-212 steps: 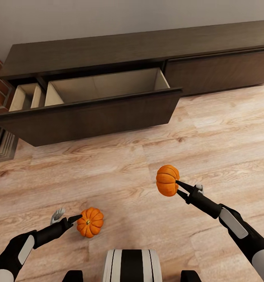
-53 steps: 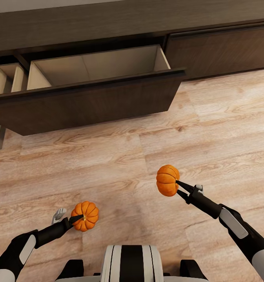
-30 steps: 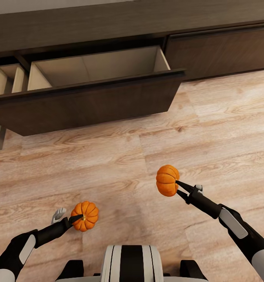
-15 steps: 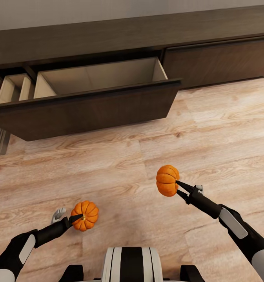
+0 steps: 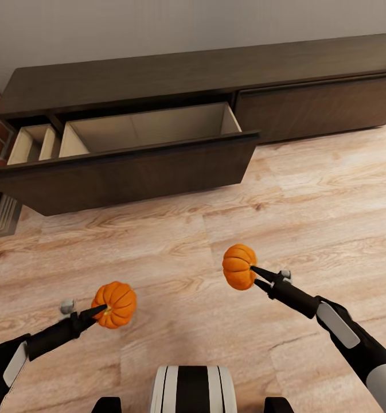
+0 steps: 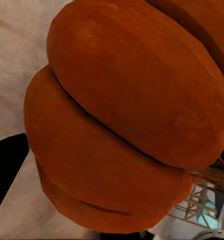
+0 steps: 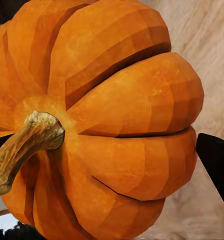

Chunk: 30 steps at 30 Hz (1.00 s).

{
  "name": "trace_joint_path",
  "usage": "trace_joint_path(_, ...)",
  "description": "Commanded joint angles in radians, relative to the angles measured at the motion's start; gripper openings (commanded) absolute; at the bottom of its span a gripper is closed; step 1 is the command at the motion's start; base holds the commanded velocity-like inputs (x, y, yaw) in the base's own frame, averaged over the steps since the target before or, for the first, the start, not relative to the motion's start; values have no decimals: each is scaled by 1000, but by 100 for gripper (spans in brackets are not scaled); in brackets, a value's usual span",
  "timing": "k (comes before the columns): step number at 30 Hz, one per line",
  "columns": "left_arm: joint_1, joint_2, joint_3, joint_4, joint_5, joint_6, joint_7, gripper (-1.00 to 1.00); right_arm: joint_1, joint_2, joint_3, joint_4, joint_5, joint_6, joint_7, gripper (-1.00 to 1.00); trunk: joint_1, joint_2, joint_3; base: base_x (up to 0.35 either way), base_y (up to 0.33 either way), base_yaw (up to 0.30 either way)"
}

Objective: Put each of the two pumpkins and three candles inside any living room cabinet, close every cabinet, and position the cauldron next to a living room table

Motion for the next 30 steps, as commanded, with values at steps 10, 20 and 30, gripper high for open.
trace_joint_path(10,-1,7,-9,-15,-18,81,-165,-100,-1,18,15,-231,84,17,-307,-100,-5,2,38,0,0,0)
trace_joint_path(20,-2,20,-10,-25,-16,118,-167,-100,-1,40,17,-299,84,20,-345,-100,-9,5,77,0,0,0)
trace_joint_path(30,-2,19,-10,-24,-17,122,-166,-100,-1,47,37,-327,75,19,-399,-100,-14,7,116,0,0,0)
